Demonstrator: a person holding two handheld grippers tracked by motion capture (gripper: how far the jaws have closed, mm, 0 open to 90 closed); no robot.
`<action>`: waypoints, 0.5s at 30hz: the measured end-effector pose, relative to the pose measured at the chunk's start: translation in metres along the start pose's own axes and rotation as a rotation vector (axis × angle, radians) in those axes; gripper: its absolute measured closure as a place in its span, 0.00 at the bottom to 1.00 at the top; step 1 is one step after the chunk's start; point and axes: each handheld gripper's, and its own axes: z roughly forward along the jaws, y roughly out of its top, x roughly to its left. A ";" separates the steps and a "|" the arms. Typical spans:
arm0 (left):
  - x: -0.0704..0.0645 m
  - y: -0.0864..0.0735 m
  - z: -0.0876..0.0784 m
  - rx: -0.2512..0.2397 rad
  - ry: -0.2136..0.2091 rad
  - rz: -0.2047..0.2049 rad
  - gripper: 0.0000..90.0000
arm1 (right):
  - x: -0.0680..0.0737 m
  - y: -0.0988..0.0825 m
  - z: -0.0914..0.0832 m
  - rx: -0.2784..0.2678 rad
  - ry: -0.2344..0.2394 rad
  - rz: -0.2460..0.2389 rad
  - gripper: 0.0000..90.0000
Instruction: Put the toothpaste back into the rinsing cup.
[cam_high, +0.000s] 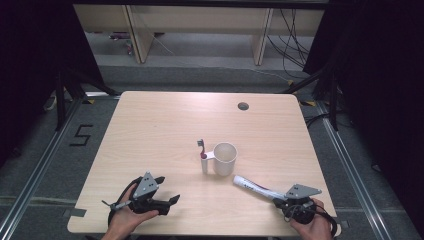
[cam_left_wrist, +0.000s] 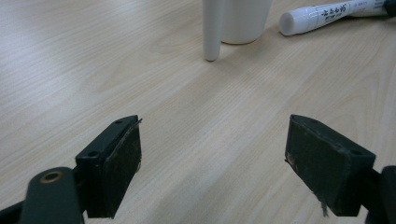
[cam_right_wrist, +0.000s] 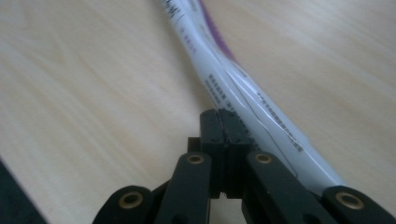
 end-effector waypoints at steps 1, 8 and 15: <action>0.000 0.000 0.000 -0.005 0.000 -0.002 0.20 | -0.002 0.001 0.001 0.000 -0.014 0.016 1.00; 0.002 0.000 -0.001 -0.003 0.003 -0.001 0.21 | -0.025 0.014 0.012 0.002 -0.072 0.021 1.00; 0.002 0.000 -0.002 0.010 0.012 0.002 0.21 | -0.045 0.029 0.026 0.013 -0.116 0.042 1.00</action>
